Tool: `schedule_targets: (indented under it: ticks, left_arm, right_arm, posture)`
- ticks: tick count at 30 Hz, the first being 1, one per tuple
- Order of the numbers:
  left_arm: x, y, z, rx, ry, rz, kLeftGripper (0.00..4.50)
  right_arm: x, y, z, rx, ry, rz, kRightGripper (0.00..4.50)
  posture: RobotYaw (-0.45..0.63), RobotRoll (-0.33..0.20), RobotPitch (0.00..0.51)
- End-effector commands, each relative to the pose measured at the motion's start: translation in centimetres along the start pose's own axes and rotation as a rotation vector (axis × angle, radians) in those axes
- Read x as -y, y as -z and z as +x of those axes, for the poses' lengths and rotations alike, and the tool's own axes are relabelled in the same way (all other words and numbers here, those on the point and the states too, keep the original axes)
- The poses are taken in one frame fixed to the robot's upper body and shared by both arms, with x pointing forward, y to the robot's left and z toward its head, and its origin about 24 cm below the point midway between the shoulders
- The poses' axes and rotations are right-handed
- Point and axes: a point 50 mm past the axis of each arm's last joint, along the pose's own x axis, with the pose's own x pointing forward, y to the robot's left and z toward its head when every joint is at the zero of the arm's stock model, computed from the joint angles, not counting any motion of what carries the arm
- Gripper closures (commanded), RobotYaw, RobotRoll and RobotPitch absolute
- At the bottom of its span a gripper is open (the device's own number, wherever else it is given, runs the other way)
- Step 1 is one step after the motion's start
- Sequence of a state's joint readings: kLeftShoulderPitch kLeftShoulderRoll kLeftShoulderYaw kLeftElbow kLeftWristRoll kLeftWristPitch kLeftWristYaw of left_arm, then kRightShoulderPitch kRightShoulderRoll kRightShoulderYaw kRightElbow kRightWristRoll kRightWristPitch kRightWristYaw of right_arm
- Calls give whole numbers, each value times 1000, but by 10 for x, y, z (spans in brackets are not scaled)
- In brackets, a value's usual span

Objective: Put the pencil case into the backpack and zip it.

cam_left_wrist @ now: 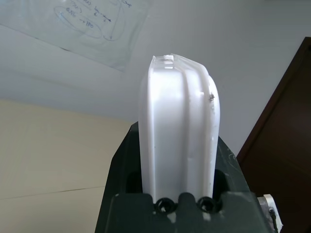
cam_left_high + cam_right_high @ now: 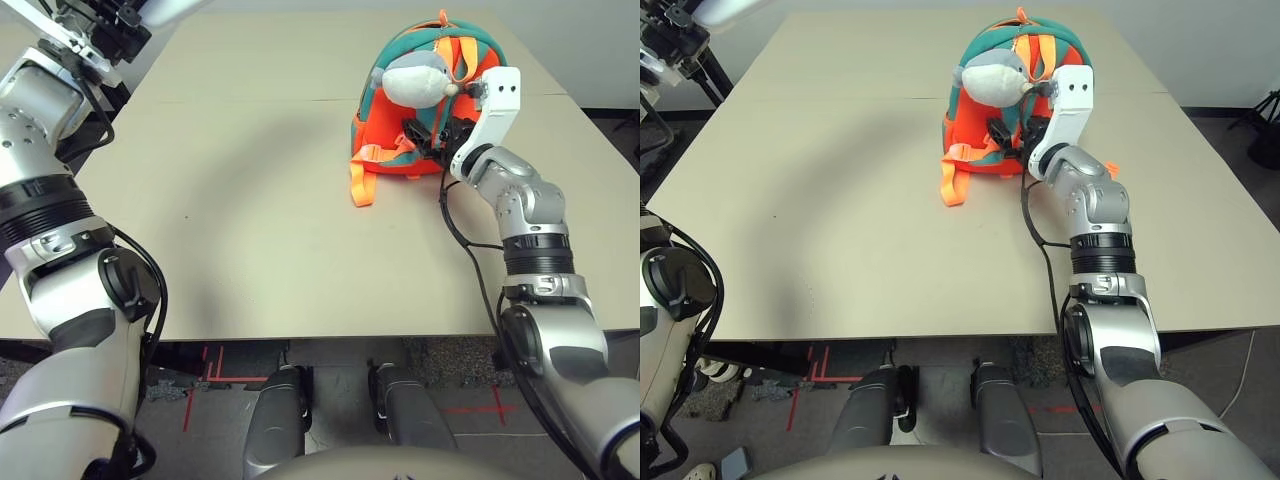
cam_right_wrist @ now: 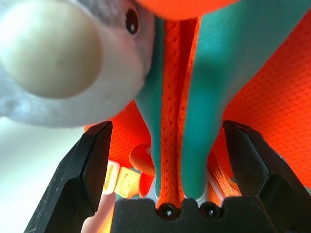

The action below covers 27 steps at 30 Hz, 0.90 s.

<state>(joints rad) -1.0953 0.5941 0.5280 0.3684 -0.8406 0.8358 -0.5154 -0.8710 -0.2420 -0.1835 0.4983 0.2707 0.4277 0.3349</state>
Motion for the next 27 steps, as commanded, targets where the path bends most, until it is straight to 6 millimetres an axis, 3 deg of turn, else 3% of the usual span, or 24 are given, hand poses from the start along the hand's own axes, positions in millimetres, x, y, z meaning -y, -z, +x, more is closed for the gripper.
schedule_targets:
  ticks: [1, 3, 10, 12, 20, 27]
  left_arm:
    - [4, -1, 3, 13, 14, 33, 3259]
    - [4, 1, 4, 9, 14, 34, 3259]
    - [2, 6, 6, -5, 11, 33, 3259]
    - [2, 8, 7, -10, 13, 30, 3259]
    - [2, 13, 10, -21, 15, 24, 3259]
    - [1, 17, 12, -24, 17, 16, 3259]
  right_arm:
    - [0, 1, 3, 7, 11, -19, 375]
    - [0, 1, 3, 11, 8, -20, 929]
    - [-2, 0, -1, 20, -13, -27, 3667]
    - [-4, -1, -2, 26, -23, -27, 4255]
    - [-9, -22, -14, 64, -60, -58, 4297]
    - [-14, -45, -37, 74, -87, -109, 4297]
  posture:
    - [-94, 0, 105]
    - [-94, 0, 105]
    - [-100, 0, 103]
    - [-100, 0, 103]
    - [-121, 0, 111]
    - [-136, 0, 112]
